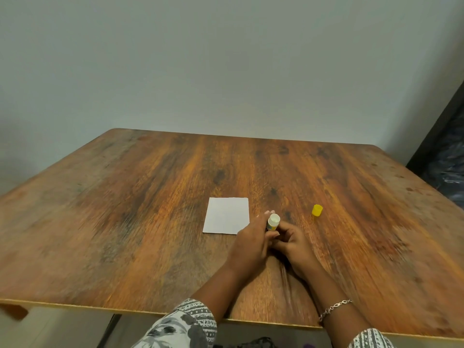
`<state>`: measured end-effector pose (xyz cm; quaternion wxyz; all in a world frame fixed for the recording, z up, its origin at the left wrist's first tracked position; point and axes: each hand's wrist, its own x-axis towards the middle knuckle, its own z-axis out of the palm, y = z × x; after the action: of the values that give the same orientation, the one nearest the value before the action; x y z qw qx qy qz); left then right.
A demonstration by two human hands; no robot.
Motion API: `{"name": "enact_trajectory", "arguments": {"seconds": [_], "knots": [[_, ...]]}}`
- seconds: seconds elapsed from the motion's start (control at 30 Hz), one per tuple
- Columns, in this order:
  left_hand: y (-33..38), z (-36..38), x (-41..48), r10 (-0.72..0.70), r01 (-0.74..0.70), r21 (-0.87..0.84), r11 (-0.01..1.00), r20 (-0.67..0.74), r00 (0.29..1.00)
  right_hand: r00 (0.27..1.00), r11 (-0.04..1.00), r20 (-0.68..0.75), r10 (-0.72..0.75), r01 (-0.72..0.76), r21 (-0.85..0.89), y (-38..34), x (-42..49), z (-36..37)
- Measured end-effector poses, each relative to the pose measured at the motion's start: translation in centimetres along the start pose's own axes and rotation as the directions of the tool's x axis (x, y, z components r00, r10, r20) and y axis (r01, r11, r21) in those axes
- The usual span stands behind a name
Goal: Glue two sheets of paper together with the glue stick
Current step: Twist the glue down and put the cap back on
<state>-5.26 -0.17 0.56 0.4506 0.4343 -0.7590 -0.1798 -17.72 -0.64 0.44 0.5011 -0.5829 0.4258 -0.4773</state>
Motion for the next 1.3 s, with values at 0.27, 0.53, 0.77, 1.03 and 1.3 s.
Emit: {"name": "enact_trajectory", "arguments": {"seconds": [0.27,0.53,0.77,1.03,1.3], "knots": [[-0.23,0.40,-0.04,-0.024,0.024,0.017,1.000,0.040,0.999,1.000,0.997,0.011,-0.003,0.004,-0.082,-0.44,-0.26,0.22],[-0.50,0.67,-0.17,-0.035,0.032,0.041,0.999,0.073,0.997,0.998,0.986,-0.060,-0.017,0.007,-0.166,-0.27,-0.16,0.41],[-0.51,0.60,-0.20,-0.015,0.013,0.035,0.999,0.065,0.998,0.997,0.991,-0.062,-0.037,0.028,-0.130,-0.31,-0.20,0.35],[-0.43,0.62,-0.18,-0.015,0.012,0.034,0.999,0.085,0.996,0.992,0.970,-0.117,-0.057,0.027,-0.241,-0.40,-0.30,0.58],[-0.57,0.67,-0.18,-0.021,0.020,0.017,1.000,0.096,0.995,0.988,0.967,-0.143,-0.065,0.027,-0.254,-0.71,-0.38,0.76]]}}
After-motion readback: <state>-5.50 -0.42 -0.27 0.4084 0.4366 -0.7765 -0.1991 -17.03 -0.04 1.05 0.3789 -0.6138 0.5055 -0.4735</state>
